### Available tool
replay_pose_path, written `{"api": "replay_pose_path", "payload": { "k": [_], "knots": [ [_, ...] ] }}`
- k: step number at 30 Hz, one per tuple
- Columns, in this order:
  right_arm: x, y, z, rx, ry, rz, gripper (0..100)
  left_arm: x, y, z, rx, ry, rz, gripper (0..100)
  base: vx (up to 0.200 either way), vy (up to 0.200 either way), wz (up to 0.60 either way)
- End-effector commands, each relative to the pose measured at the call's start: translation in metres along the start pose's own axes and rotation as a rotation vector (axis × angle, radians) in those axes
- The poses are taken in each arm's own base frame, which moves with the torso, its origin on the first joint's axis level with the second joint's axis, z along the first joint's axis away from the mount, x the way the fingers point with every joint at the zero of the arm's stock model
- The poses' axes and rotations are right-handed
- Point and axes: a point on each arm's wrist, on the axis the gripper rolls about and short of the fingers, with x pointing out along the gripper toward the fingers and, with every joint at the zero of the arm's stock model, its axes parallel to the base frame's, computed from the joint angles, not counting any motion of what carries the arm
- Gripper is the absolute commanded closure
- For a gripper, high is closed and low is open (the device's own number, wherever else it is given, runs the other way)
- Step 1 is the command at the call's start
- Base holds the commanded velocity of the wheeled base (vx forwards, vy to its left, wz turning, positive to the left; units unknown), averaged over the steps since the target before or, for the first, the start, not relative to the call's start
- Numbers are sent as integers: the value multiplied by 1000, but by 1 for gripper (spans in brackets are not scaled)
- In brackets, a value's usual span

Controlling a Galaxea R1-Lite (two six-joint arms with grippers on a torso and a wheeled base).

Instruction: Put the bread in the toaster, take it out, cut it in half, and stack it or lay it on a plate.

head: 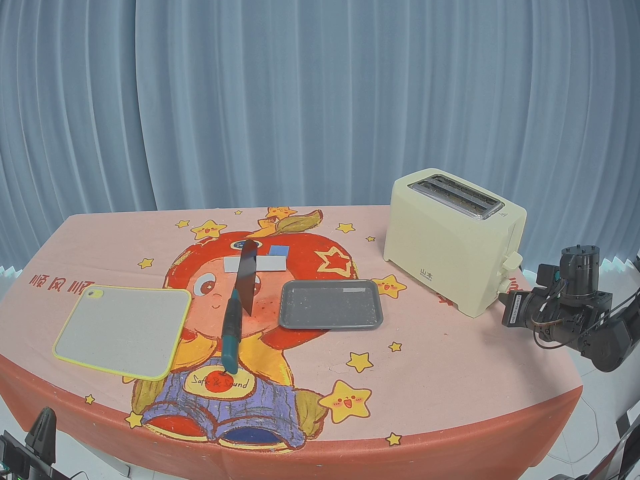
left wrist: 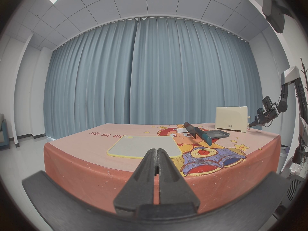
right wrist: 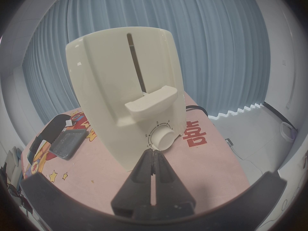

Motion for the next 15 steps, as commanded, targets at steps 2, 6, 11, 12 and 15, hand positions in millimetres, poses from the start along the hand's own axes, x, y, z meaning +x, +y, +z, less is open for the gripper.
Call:
{"api": "replay_pose_path", "payload": {
  "k": [2,6,11,12,15],
  "knots": [
    [1,0,-1,0,4,0,100,1,0,-5,0,12,0,100,0,0,0],
    [2,0,-2,0,8,-2,100,1,0,-5,0,12,0,100,0,0,0],
    [2,-1,-1,2,7,-5,100,1,0,-5,0,14,0,100,0,0,0],
    [2,-1,-2,1,9,-5,100,1,0,-5,0,14,0,100,0,0,0],
    [-7,2,5,0,-30,12,100,1,0,-5,0,12,0,100,0,0,0]
  ]
}}
